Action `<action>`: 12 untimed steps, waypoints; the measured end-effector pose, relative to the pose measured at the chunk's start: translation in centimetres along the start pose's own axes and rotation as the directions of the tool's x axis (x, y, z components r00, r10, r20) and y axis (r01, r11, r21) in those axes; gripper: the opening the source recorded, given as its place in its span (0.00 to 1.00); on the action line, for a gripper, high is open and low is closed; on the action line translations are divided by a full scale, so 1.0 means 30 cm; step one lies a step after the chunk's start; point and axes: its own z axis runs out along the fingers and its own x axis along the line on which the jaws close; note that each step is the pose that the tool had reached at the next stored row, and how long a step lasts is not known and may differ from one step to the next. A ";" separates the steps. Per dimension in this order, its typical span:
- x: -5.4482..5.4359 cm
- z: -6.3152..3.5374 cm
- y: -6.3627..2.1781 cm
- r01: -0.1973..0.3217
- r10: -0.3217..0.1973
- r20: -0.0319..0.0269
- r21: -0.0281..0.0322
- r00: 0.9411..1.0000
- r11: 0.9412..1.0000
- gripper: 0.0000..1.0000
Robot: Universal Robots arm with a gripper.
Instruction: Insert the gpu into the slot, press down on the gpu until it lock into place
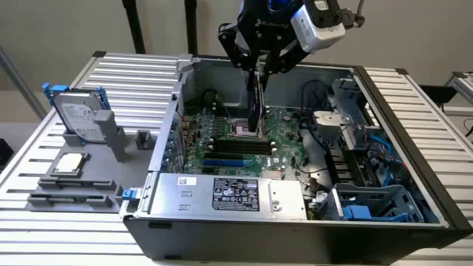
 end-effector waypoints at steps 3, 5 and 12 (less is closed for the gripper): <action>0.000 0.000 0.000 0.000 0.000 0.000 0.000 1.000 1.000 0.26; 0.000 0.000 0.000 0.000 0.000 0.000 0.000 1.000 1.000 0.26; 0.000 0.000 0.000 0.000 0.000 0.000 0.000 1.000 1.000 0.26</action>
